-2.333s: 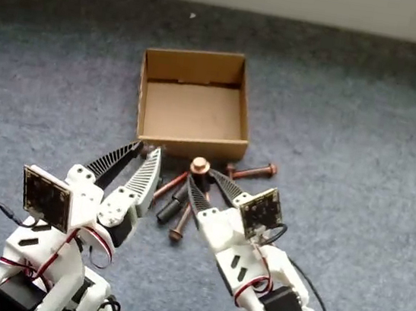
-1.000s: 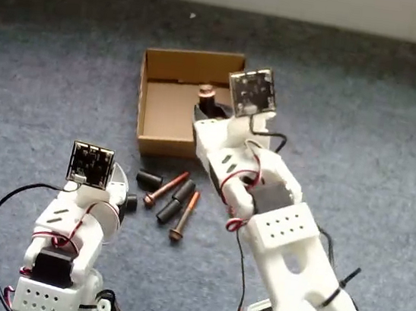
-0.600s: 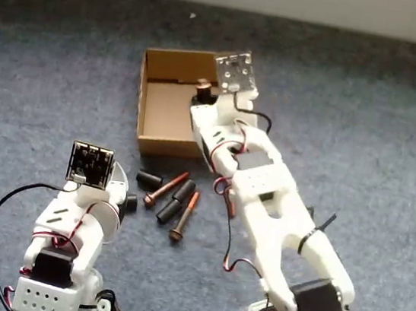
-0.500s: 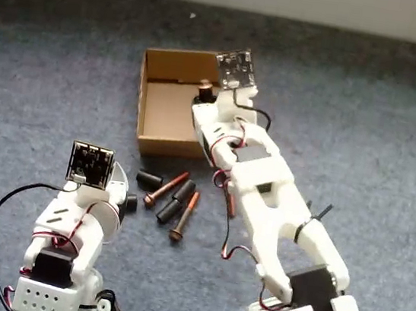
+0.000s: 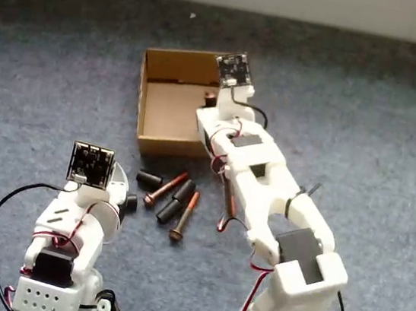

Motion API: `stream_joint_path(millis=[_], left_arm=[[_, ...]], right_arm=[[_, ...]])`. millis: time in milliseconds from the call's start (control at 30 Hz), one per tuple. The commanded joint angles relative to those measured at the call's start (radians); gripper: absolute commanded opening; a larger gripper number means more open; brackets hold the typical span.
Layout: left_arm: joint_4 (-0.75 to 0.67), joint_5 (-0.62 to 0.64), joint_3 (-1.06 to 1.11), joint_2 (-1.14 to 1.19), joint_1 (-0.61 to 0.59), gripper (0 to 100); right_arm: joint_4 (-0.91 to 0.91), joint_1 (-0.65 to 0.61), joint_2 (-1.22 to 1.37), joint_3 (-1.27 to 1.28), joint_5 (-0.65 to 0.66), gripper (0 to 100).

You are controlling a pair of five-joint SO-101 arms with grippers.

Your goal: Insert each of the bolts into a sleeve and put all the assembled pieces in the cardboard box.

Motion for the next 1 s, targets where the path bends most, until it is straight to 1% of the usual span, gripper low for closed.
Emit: stream_joint_path(millis=[0,367,567,733,833,967], left_arm=[[-0.021,-0.006,-0.005,-0.008,-0.007,1],[-0.021,-0.006,-0.005,-0.008,-0.007,1],[-0.021,-0.006,-0.012,-0.008,-0.01,1],[-0.046,-0.005,-0.01,-0.008,-0.064,1],[-0.058,-0.003,-0.012,-0.008,-0.102,1],[-0.066,-0.003,-0.013,-0.008,-0.14,1]], right_arm=[[0.03,0.012,-0.031,-0.064,0.014,12.8],[0.058,0.01,-0.041,-0.062,0.014,12.8],[0.302,-0.015,-0.193,-0.062,0.009,12.8],[0.53,-0.061,-0.371,-0.056,0.008,12.8],[0.63,-0.087,-0.466,-0.054,0.008,12.8],[0.765,-0.12,-0.532,-0.051,0.008,12.8]])
